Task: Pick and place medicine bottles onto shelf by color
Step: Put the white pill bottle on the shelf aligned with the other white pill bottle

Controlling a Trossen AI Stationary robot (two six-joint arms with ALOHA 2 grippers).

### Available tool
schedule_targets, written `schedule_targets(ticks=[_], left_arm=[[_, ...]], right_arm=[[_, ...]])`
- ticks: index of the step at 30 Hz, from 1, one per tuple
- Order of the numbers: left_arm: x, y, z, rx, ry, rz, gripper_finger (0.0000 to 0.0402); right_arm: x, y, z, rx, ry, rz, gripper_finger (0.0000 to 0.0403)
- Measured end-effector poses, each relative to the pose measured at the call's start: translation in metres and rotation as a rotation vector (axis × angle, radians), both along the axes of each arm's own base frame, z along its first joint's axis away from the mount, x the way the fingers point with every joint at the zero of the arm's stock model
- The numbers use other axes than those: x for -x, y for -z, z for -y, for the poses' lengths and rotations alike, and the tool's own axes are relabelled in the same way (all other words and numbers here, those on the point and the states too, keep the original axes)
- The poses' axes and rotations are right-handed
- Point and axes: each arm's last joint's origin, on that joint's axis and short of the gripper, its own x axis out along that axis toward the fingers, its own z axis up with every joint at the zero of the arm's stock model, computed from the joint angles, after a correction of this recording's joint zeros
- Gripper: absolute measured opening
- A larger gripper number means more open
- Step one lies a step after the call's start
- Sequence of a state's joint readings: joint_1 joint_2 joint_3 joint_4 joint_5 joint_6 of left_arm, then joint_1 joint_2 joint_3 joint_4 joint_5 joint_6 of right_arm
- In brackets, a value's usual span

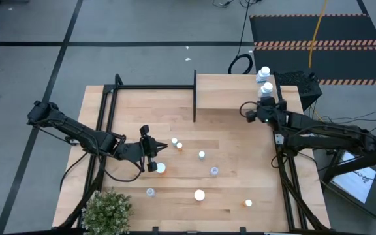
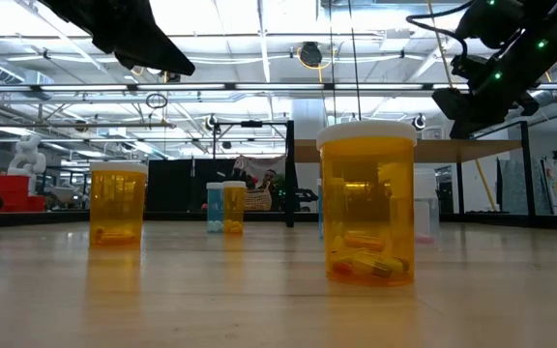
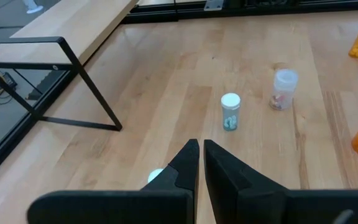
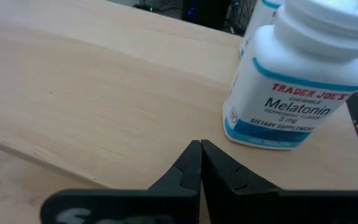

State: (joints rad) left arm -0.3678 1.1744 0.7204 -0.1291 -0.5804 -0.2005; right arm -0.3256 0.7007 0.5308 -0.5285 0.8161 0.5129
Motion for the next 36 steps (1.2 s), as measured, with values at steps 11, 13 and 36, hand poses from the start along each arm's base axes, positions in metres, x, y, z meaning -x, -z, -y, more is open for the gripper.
schedule_targets(ticks=[11,13,36], left_arm=[[0.000,0.000,0.000,-0.004,0.002,-0.001,0.0026],[0.000,0.000,0.000,-0.005,0.002,-0.001,0.0026],[0.000,-0.001,0.000,-0.001,0.001,0.006,0.0026]], right_arm=[[0.014,-0.002,-0.005,-0.006,-0.001,-0.018,0.0000],[0.015,-0.003,-0.005,-0.003,0.000,-0.013,0.0000],[0.012,-0.006,0.005,0.061,0.062,-0.035,0.0000]])
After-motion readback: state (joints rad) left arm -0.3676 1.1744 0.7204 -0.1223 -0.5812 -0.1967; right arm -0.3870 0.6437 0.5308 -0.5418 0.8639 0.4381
